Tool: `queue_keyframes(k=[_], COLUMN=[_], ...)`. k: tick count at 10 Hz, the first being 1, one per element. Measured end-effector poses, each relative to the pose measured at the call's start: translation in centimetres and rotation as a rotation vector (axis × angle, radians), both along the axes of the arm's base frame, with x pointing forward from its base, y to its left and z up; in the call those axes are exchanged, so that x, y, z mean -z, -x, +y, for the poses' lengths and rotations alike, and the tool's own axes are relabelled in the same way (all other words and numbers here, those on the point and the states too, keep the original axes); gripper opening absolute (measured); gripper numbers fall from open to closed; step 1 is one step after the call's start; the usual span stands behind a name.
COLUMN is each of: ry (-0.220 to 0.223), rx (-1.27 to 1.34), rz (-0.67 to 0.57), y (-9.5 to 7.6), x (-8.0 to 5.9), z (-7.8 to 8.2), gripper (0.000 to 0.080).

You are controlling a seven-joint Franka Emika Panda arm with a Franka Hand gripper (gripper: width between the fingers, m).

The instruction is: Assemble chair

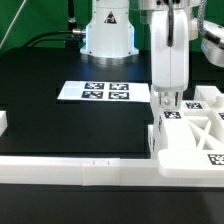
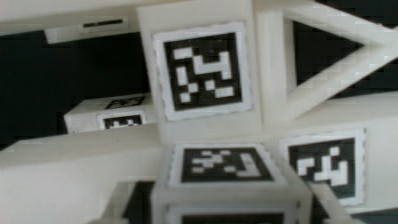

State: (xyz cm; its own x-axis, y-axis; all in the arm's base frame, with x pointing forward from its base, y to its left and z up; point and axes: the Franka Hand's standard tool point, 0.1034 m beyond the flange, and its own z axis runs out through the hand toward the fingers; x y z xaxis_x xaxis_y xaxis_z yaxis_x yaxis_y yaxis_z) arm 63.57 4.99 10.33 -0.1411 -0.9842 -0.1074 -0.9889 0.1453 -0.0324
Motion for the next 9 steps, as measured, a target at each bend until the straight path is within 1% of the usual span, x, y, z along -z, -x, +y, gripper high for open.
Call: queue_keyframes(k=[1,2,3,4,5,6,7,8,9], ry=[0.001,0.002,0.003,0.003,0.002,0.001,-0.002,-0.006,-0.012], rx=[-0.02,-0.045,-0.069,-0.08,-0.092,-0.154,-0.222,-0.254,-0.256], rz=[-0.002,-0.004,-0.003,-0.005,-0.009,-0.024,-0.042,-0.053,-0.055], y=[0.0,0.0,0.1,0.1,0.0,0.0,0.3,1.0,2.1], x=[0.0,0.0,0.1,0.1,0.1,-0.7,-2.0,-3.2,-3.9], z=[0.0,0.0,0.0,0.1,0.4,1.0,1.7,2.0,2.4], gripper=[0.0446,0.0596,0.0596,0.064,0.0647,0.0647,0.0649,0.0649,0.0649])
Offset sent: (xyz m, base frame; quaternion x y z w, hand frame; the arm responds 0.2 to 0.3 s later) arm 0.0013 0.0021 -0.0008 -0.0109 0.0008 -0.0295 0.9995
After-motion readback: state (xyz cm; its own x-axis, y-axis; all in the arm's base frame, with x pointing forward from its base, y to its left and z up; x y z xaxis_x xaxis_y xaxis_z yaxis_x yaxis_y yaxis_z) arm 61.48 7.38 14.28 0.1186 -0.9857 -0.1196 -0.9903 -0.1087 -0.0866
